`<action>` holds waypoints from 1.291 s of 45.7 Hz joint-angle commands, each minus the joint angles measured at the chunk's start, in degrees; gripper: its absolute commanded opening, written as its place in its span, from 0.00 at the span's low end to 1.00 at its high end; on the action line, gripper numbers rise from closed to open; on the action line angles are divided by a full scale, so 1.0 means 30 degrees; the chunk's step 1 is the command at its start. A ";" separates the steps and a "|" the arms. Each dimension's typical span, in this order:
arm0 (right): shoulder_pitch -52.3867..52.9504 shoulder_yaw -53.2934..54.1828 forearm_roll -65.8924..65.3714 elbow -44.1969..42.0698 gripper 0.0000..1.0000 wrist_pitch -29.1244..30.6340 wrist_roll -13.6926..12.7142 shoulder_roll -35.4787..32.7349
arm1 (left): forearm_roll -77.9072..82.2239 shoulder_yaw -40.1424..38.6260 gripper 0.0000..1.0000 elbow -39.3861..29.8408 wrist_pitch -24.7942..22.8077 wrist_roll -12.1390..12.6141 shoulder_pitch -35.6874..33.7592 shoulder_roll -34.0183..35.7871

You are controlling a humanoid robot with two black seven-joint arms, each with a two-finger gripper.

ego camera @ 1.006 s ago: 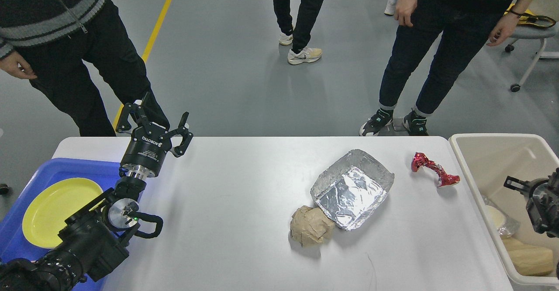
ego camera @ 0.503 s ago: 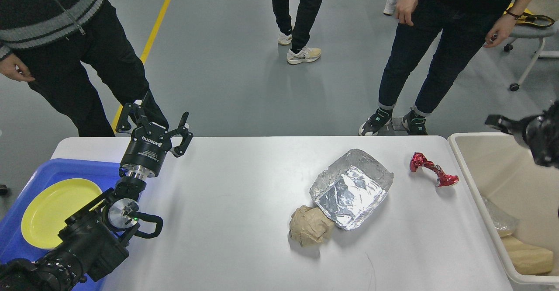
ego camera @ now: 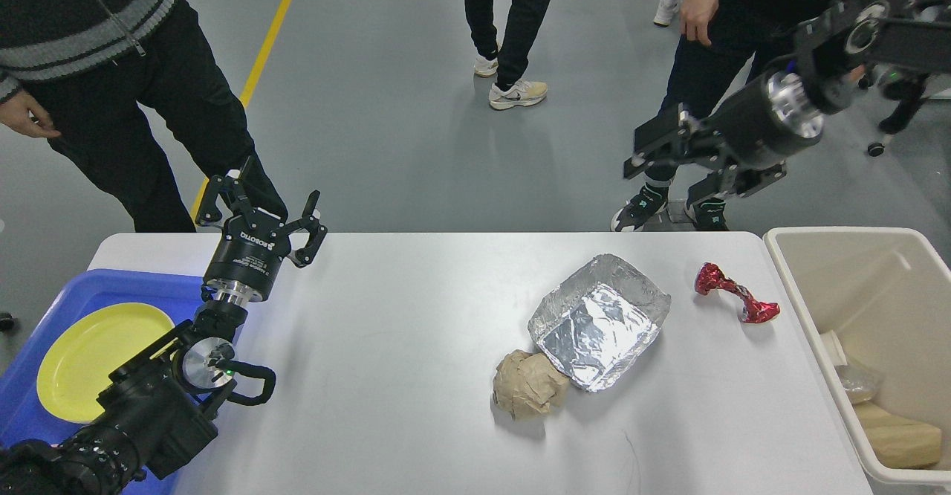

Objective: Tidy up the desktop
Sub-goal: 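Raise the right gripper and move it over the foil tray, then lower the right gripper and grasp the rectangular foil tray's edge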

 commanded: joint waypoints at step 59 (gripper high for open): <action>-1.2262 0.2188 0.7530 0.2347 0.97 -2.0392 -0.3412 0.3759 | -0.0025 0.0000 1.00 0.0000 0.0003 0.0000 -0.0026 -0.0062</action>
